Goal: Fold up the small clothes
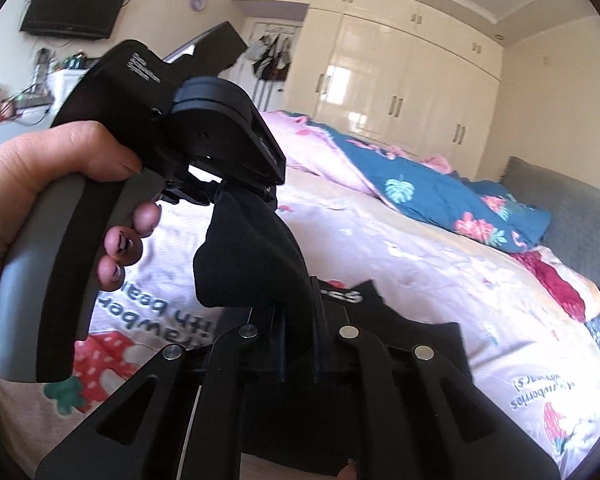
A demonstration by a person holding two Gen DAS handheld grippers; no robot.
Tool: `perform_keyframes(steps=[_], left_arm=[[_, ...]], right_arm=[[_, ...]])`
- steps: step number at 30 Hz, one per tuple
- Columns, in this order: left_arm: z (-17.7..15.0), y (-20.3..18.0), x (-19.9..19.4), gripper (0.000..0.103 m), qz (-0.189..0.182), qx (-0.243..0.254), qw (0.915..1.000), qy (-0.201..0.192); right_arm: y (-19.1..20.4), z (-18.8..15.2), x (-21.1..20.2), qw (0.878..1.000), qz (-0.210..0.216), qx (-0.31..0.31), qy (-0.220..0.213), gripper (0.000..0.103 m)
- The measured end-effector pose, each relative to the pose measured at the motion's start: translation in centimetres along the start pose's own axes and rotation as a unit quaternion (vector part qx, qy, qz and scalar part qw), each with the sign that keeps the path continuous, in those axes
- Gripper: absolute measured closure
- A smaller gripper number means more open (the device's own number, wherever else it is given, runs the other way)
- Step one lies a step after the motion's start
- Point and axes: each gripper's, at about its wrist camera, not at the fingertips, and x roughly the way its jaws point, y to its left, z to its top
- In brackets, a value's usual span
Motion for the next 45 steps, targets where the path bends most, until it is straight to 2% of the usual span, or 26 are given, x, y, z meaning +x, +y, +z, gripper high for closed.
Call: perform_keyframes(steps=[8,20,27,35,39,42,45], left_arm=[[-1.0,-4.7,1.3,0.086,-0.021,0.021,0.9995,0.001],[-2.2,-8.3,3.8,0.087,-0.032,0.038,0.9987,0.013],[-3.4,-10.7,5.8,0.087,-0.043,0.058,0.9969,0.031],[-5.0,-12.5,8.5,0.085,-0.048,0.077,0.9944,0.055],[-5.5,-12.9,9.5,0.080,-0.072,0.066,0.9928,0.069],[-6.2,-13.5,10.4,0.075,-0.078,0.069,0.9915,0.078],[-7.2,-14.2,11.4,0.067,-0.085,0.076,0.9892,0.093]], right_arm=[[-4.6,-1.5,-0.6,0.998,-0.018,0.057,0.002,0.095],[-8.2,-3.6,-1.4,0.993,-0.028,0.115,0.014,0.095],[-11.3,-5.5,-1.5,0.980,-0.010,0.197,0.041,0.095],[-14.9,-7.9,-0.6,0.949,0.015,0.304,0.087,0.095],[-16.2,-9.2,0.1,0.926,0.031,0.360,0.107,0.095],[-16.9,-10.2,0.8,0.908,0.042,0.398,0.124,0.095],[-17.7,-11.3,1.2,0.887,0.057,0.437,0.137,0.094]])
